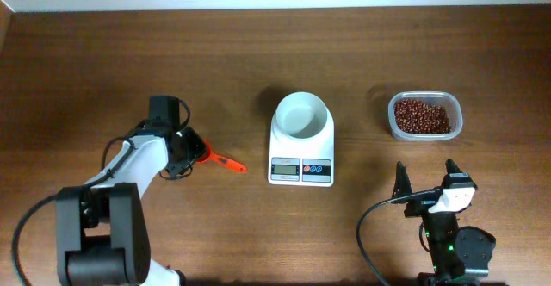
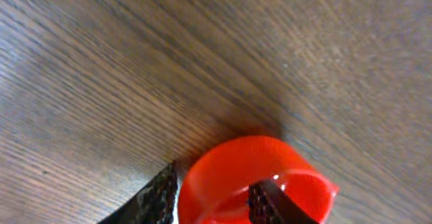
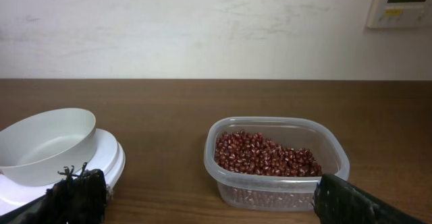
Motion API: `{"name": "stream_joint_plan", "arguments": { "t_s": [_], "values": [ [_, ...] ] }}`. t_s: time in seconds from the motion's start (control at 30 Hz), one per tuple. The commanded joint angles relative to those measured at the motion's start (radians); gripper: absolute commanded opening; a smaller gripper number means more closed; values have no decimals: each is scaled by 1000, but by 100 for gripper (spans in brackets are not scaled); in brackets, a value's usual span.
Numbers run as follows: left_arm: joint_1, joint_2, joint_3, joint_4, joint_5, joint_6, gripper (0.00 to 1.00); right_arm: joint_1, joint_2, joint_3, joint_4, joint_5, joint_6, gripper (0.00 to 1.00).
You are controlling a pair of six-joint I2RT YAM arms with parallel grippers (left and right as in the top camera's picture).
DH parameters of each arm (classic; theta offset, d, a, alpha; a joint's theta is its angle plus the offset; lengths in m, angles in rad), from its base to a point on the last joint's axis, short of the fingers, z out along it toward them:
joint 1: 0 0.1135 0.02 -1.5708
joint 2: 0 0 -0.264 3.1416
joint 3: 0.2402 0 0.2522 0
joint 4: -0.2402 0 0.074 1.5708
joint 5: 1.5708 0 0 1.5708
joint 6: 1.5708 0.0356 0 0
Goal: Scoop and weigh 50g on scale
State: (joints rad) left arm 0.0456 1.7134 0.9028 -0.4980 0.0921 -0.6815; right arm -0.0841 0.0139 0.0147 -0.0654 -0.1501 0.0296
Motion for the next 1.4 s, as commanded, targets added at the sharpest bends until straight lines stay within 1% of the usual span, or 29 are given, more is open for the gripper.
{"name": "stream_joint_plan", "arguments": {
  "t_s": [0.0, 0.03, 0.07, 0.1, 0.27, 0.33, 0.43, 0.57, 0.67, 1.03, 1.13, 1.17, 1.2, 1.27, 1.3, 1.37],
  "values": [
    [3, 45, 15, 6, -11, -8, 24, -1, -10, -9, 2, 5, 5, 99],
    [3, 45, 15, 8, -11, -8, 16, -1, -10, -9, 2, 5, 5, 99],
    [3, 44, 15, 9, -11, -8, 10, -1, -10, -9, 2, 5, 5, 99],
    [3, 44, 15, 11, -11, -7, 0, -1, -10, -9, 2, 5, 5, 99],
    [3, 40, 16, 11, 3, -6, 0, -1, -10, -9, 2, 5, 5, 99],
    [4, 34, 16, 12, 49, -7, 0, -1, -10, -9, 2, 5, 5, 99],
    [17, 22, 18, 15, 175, -6, 0, -1, -10, -9, 2, 5, 5, 99],
    [69, -17, 18, 15, 402, -6, 0, -1, -10, -9, 2, 5, 5, 99],
    [103, -50, 18, 14, 489, -6, 0, -1, -10, -9, 2, 5, 5, 99],
    [116, -87, 18, -14, 496, -6, 0, -1, -10, -9, 3, 3, 6, 99],
    [116, -87, 18, -14, 488, -6, 0, -1, -11, -9, 5, -28, 19, 99],
    [116, -87, 18, -14, 488, -6, 0, -1, -10, -9, 9, -34, 51, 99],
    [116, -87, 18, -14, 488, -6, 0, -1, -10, -9, 15, -51, 139, 99],
    [116, -87, 18, -14, 488, -6, 0, -1, -11, -9, 17, -91, 393, 99],
    [116, -87, 18, -14, 488, -6, 0, -1, -10, -9, 13, -124, 572, 99],
    [116, -87, 18, -14, 488, -6, 0, -1, -10, -9, 14, -206, 827, 99]
  ]
}}
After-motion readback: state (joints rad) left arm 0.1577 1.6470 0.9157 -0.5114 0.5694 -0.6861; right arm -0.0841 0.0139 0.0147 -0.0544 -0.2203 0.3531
